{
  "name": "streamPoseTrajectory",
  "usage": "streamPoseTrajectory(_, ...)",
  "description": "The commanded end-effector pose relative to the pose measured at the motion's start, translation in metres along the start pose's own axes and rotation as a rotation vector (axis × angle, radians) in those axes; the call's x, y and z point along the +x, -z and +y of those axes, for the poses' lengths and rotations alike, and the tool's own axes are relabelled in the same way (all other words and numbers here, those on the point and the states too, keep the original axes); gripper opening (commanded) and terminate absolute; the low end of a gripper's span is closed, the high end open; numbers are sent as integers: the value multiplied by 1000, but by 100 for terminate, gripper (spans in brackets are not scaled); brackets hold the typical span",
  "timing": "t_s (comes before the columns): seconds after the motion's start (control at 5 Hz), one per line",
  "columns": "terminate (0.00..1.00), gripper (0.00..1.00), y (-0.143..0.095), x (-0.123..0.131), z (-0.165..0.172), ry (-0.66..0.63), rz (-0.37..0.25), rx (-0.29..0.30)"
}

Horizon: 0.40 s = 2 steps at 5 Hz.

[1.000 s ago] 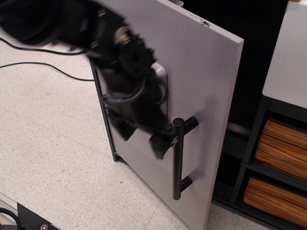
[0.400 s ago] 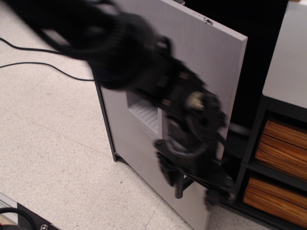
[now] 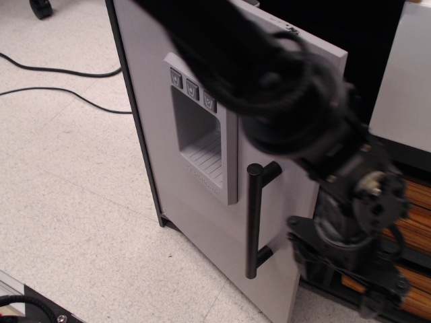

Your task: Open fridge

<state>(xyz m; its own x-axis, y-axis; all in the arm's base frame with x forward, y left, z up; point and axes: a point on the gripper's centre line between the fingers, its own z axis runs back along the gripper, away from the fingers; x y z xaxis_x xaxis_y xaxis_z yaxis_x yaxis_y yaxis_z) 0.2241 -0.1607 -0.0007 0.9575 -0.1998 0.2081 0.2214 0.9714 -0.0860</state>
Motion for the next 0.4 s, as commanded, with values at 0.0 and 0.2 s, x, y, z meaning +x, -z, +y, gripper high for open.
streamPoseTrajectory(0.0,0,100,4,62,-21,-52,-50,-17)
streamPoseTrajectory(0.2,0,100,3,87,-14,-91,-85,-3)
